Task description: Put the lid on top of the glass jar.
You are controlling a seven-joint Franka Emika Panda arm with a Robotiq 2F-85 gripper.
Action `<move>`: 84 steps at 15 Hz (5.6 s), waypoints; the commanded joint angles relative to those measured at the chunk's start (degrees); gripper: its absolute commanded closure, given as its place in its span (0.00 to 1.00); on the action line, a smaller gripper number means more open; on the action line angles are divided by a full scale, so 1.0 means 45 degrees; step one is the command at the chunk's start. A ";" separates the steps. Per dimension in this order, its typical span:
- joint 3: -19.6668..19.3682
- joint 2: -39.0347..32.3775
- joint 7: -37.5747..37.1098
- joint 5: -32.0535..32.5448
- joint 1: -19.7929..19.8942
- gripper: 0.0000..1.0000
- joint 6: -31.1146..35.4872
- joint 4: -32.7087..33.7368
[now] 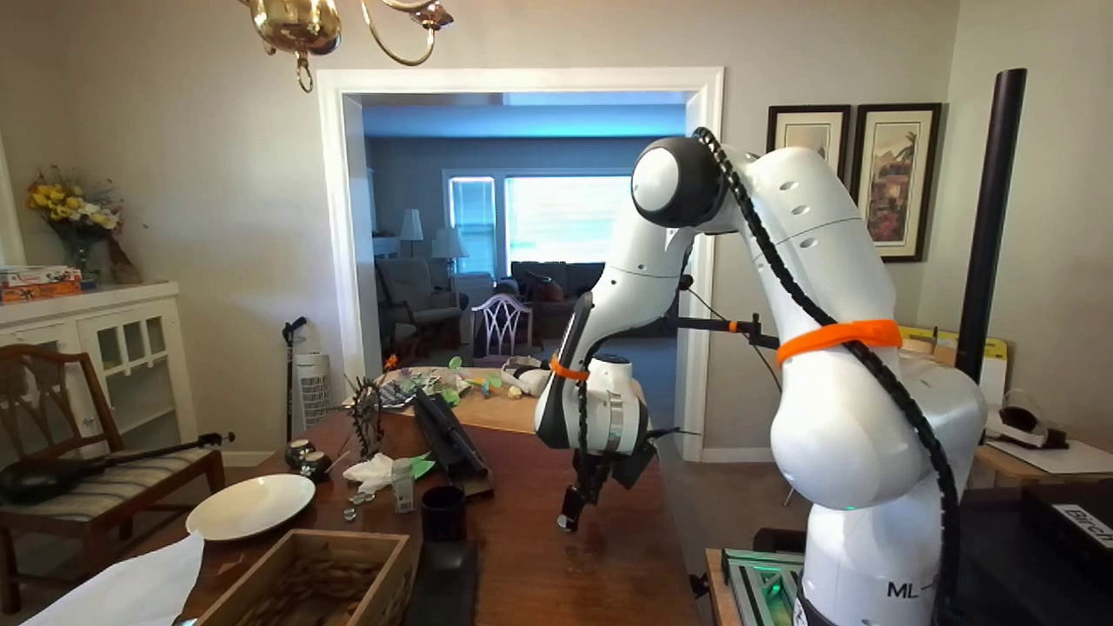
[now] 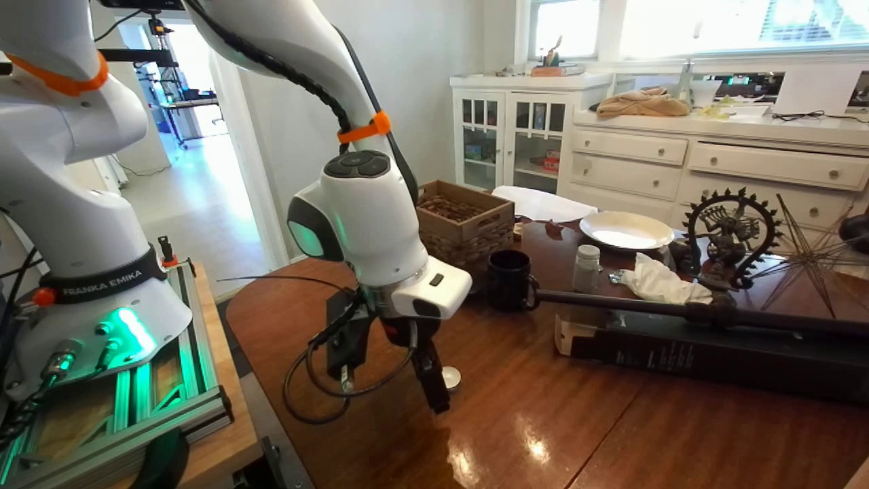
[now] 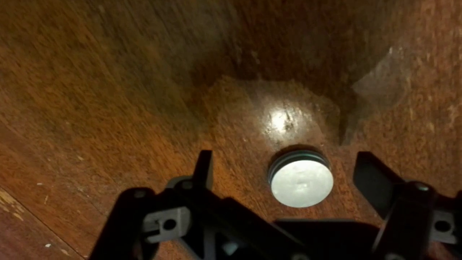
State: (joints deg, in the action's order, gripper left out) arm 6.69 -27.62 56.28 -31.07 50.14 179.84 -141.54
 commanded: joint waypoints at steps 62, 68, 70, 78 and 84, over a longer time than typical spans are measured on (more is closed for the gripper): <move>-0.3567 -0.0157 -0.5278 0.0119 -0.6762 0.53 -0.1937 0.4840; -0.3566 -0.0162 -0.5278 0.0118 -0.6756 0.53 -0.1944 0.4840; -0.3566 -0.0162 -0.5278 0.0118 -0.6756 0.53 -0.1945 0.4840; -0.3770 -0.0978 -0.5874 0.0169 -0.6981 0.78 -0.2150 0.5949; -0.3589 -0.1955 -0.7823 0.2099 -0.6616 0.78 -0.3256 0.7537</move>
State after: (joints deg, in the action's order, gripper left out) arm -10.95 -33.70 29.06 -29.83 18.14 168.29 -111.84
